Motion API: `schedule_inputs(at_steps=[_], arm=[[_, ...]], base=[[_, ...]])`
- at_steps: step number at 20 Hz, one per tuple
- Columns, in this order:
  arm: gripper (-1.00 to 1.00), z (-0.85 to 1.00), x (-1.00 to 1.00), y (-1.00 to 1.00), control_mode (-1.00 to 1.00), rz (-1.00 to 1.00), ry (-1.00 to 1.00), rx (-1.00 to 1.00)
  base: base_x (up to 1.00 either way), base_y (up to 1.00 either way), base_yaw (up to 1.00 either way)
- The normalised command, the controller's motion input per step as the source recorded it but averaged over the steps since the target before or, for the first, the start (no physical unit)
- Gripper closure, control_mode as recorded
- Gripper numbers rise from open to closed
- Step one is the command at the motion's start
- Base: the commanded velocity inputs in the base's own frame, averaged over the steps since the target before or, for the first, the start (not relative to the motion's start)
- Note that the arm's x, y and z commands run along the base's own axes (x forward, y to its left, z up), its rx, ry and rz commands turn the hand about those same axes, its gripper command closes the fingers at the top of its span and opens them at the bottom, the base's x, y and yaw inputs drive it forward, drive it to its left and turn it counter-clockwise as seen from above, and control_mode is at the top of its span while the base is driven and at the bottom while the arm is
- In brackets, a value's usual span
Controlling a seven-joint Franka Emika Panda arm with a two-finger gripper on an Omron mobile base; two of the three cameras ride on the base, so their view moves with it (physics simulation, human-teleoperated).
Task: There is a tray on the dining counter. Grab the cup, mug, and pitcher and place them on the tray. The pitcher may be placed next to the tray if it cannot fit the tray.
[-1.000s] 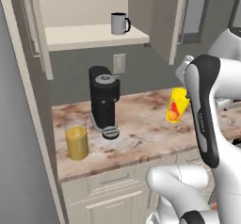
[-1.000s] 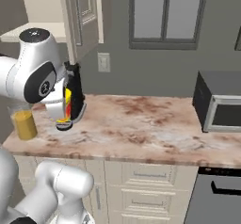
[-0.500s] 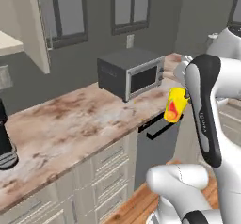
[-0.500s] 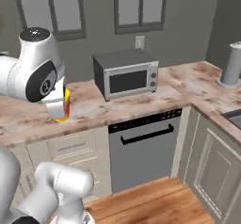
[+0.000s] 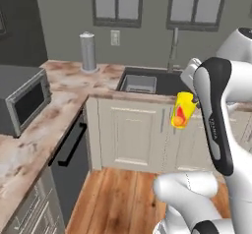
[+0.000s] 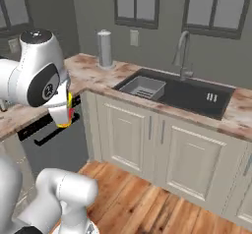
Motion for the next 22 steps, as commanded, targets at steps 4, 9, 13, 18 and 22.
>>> schedule_inputs(at_steps=[4, 9, 13, 18, 22], arm=[[1.0, 0.0, 0.0, 0.0, 1.0, 0.0, 0.0, 0.0], [1.0, 0.0, 0.0, 0.0, 1.0, 0.0, 0.0, 0.0], [1.0, 0.0, 0.0, 0.0, 1.0, 0.0, 0.0, 0.0], [1.0, 0.0, 0.0, 0.0, 1.0, 0.0, 0.0, 0.0], [1.0, 0.0, 0.0, 0.0, 1.0, 0.0, 0.0, 0.0]], base=[[-0.15, -0.35, -1.0], [-0.12, -0.28, -1.0], [-0.09, -0.21, -1.0], [-0.06, -0.17, -1.0], [-0.02, -0.19, -1.0]])
